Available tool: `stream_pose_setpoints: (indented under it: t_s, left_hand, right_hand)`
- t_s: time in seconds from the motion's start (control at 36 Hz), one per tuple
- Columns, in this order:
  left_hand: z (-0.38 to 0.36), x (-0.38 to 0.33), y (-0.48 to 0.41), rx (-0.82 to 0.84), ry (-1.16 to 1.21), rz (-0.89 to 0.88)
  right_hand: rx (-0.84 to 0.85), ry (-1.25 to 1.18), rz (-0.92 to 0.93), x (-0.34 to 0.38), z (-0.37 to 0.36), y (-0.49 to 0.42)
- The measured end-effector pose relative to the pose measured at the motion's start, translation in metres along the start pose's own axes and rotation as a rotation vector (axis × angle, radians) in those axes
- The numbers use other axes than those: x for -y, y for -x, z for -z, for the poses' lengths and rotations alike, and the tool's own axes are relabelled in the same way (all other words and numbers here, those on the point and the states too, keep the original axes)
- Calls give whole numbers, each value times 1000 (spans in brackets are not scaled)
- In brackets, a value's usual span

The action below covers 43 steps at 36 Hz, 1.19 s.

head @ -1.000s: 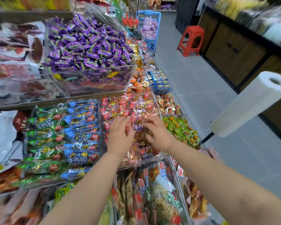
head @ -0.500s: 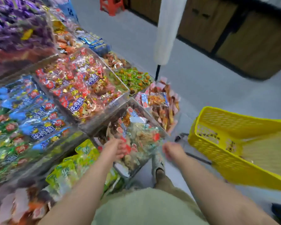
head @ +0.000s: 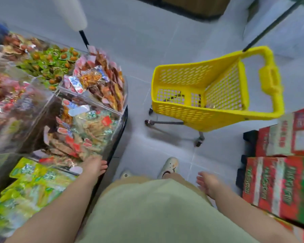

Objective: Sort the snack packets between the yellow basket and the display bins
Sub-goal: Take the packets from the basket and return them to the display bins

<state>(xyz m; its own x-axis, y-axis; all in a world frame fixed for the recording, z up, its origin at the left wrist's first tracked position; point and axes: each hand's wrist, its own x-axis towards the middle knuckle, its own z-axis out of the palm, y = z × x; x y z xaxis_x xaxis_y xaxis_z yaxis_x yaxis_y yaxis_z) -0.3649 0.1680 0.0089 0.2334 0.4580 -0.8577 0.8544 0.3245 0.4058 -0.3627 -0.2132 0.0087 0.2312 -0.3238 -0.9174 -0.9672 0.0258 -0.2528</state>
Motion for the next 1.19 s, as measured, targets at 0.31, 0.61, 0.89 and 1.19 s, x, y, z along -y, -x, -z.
stream_pose_setpoints:
  t_s: [0.31, 0.61, 0.89, 1.19]
  left_hand:
    - [-134, -35, 35, 171, -280, -58]
    - [-208, -77, 44, 183, -374, -63]
    - [-245, -161, -5, 197, -481, -16]
    - [-309, -291, -65, 193, -655, -186]
  right_hand:
    - [51, 66, 114, 92, 83, -35]
    - [76, 70, 32, 120, 97, -60]
    - [124, -42, 143, 247, 71, -68]
    - [84, -77, 174, 373, 44, -97]
